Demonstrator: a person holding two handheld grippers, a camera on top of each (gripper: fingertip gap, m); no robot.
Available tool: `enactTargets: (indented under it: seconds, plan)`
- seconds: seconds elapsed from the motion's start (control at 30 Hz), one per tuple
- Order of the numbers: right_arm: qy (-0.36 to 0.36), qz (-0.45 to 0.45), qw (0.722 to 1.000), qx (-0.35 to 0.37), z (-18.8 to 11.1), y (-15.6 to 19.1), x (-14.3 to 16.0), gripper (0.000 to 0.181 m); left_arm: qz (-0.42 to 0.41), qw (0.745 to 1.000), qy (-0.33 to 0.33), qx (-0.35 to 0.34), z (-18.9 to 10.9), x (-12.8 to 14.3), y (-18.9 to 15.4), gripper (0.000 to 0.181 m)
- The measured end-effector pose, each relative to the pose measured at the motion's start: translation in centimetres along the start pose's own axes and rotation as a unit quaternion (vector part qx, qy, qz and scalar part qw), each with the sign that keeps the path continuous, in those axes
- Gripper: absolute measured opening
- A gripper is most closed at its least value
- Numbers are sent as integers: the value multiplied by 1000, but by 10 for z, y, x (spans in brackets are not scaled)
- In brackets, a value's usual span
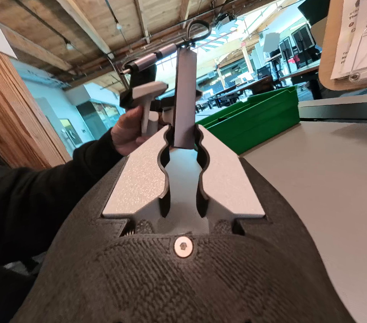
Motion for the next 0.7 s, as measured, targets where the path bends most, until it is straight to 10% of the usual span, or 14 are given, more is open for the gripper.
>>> enactTargets:
  seconds: [0.47,0.7]
  plan:
    - [22,20,1000,11,-1,-10,14,35,173,976,89,-95,19,18,-15,20]
    - [17,8,1000,8,-26,-12,-14,85,402,871,154,-237,0,1,-13,21]
Point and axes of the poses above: each gripper's, where its closed fingertips meet, z out along the fingers, x out of its underside, y = z × x across the jaws, the point moved 9 cm from there along -z, back along the fingers, and after that the axes turned 13 degrees about -x, right-handed, at the moved point
